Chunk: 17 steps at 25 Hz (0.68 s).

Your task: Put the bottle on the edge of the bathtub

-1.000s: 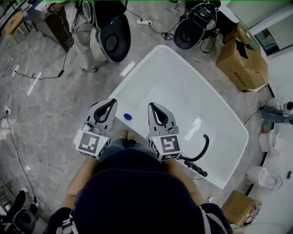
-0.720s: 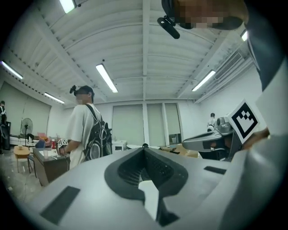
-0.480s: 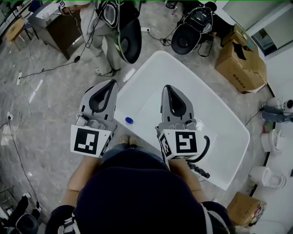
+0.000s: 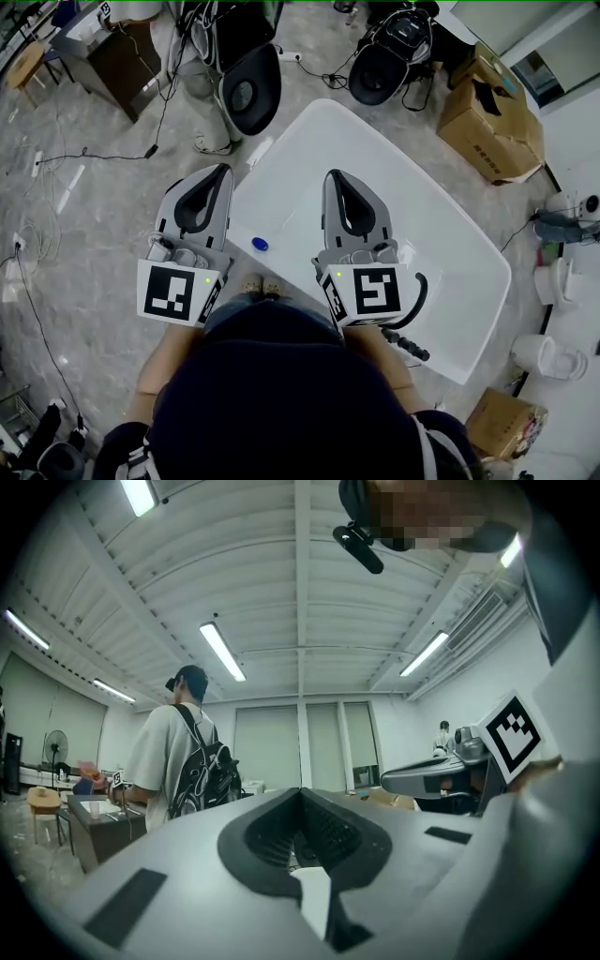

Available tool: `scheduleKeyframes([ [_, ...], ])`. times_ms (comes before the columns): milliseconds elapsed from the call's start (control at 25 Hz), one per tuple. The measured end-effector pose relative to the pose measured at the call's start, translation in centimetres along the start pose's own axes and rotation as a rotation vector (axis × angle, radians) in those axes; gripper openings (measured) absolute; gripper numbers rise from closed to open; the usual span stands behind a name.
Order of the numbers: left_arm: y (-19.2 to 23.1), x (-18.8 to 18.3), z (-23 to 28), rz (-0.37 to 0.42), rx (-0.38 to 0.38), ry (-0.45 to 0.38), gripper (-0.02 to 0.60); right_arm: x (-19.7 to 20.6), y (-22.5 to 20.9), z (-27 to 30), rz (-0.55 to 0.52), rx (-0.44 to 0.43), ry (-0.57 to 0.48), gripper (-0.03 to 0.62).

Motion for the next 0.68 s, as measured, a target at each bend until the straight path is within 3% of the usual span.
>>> scheduleKeyframes([
  [680,-3.2,0.0,0.2,0.007,-0.025,0.020,0.023,0.9,-1.7,-1.9,0.030,-0.049,-0.003,0.026],
])
Point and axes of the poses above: the fingertips, and each gripper's own axes: z forward along the fingers, y to its left, x out of its underside, the point moved 1 cm from there along -z, backward along the fingers, and after that the axes turned 15 degrees about z, right-handed, at the moved point
